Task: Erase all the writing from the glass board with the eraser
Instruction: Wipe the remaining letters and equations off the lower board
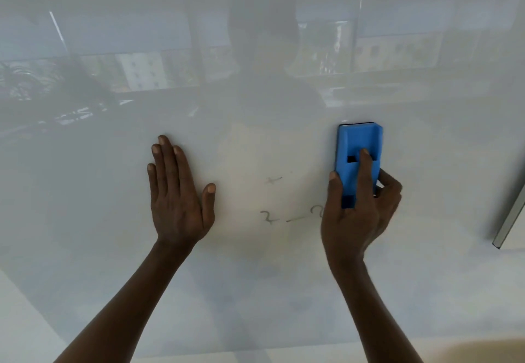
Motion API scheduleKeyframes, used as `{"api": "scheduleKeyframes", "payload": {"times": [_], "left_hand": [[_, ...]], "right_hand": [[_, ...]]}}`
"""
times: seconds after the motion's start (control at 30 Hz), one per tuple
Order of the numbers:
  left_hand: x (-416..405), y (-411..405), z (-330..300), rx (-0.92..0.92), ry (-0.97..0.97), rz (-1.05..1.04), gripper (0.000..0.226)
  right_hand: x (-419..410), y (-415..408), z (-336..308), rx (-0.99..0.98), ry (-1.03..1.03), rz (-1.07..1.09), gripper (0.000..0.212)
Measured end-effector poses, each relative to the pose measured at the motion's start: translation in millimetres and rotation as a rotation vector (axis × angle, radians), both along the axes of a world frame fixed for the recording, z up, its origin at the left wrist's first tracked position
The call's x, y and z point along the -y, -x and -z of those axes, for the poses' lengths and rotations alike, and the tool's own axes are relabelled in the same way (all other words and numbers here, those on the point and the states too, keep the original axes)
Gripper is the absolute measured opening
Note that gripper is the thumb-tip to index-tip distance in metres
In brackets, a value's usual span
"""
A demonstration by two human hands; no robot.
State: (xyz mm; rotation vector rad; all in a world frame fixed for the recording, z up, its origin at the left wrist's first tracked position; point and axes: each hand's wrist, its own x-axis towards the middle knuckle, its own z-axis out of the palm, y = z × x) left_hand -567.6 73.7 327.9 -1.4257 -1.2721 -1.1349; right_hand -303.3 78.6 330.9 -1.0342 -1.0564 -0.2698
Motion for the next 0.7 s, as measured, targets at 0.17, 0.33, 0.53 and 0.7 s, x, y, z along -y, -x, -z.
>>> {"api": "scheduleKeyframes", "payload": {"times": [0.17, 0.33, 0.53, 0.7], "left_hand": [[1, 0, 1, 0.002, -0.015, 0.025, 0.07], [0, 0, 1, 0.015, -0.023, 0.04, 0.066], [-1, 2, 3, 0.018, -0.031, 0.056, 0.064], [-2, 1, 4, 0.022, -0.032, 0.046, 0.064]], "right_hand": [[15, 54, 2, 0.149, -0.034, -0.074, 0.05], [23, 80, 17, 0.297, -0.024, -0.126, 0.045], [26, 94, 57, 0.488, 0.012, -0.154, 0.044], [24, 90, 81, 0.6, -0.007, -0.098, 0.044]]}}
